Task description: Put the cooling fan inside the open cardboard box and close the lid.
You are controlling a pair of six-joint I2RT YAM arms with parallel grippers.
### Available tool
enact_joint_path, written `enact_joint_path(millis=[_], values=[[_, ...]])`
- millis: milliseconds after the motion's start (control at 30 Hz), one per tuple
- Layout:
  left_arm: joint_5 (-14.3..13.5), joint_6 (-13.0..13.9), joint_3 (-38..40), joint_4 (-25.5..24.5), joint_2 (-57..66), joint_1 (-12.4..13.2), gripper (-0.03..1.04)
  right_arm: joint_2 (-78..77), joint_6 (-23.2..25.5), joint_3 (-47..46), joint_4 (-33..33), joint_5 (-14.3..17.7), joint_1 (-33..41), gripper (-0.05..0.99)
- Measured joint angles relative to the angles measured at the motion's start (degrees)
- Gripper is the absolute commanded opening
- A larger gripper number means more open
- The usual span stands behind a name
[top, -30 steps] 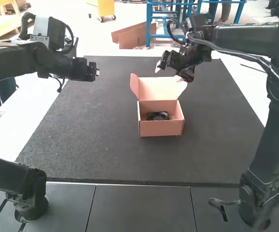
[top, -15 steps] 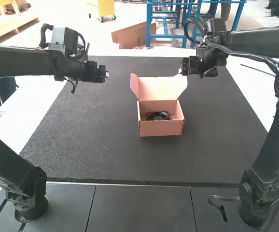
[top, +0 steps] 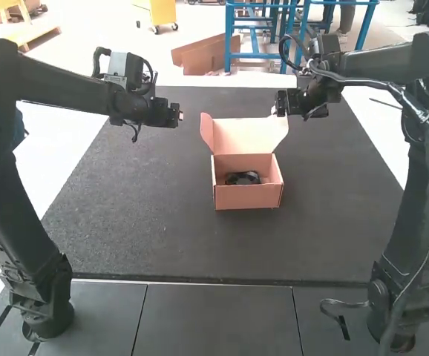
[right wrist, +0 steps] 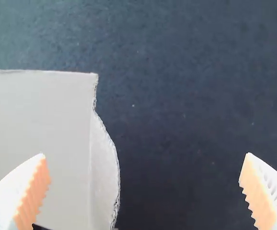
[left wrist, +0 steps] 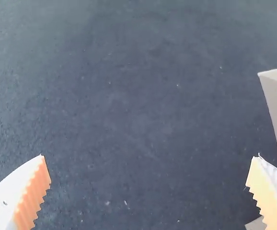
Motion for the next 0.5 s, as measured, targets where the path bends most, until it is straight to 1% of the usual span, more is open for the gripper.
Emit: enact_joint_path(millis=[100, 233, 500], values=[[0.0, 0.0, 1.7, 0.0, 2.5, -0.7, 0.97, 0.2, 0.1, 1.7, -0.7, -1.2, -0.2, 0.90], [0.0, -0.2, 4.1, -0.3, 5.4, -2.3, 0.97, 0.2, 0.2, 3.7, -2.4, -2.7, -0.6, 0.90], [0.1, -0.3, 8.5, -1.6, 8.9, -4.5, 0.97, 0.2, 0.7, 3.9, -3.9, -5.5, -1.7, 0.90]])
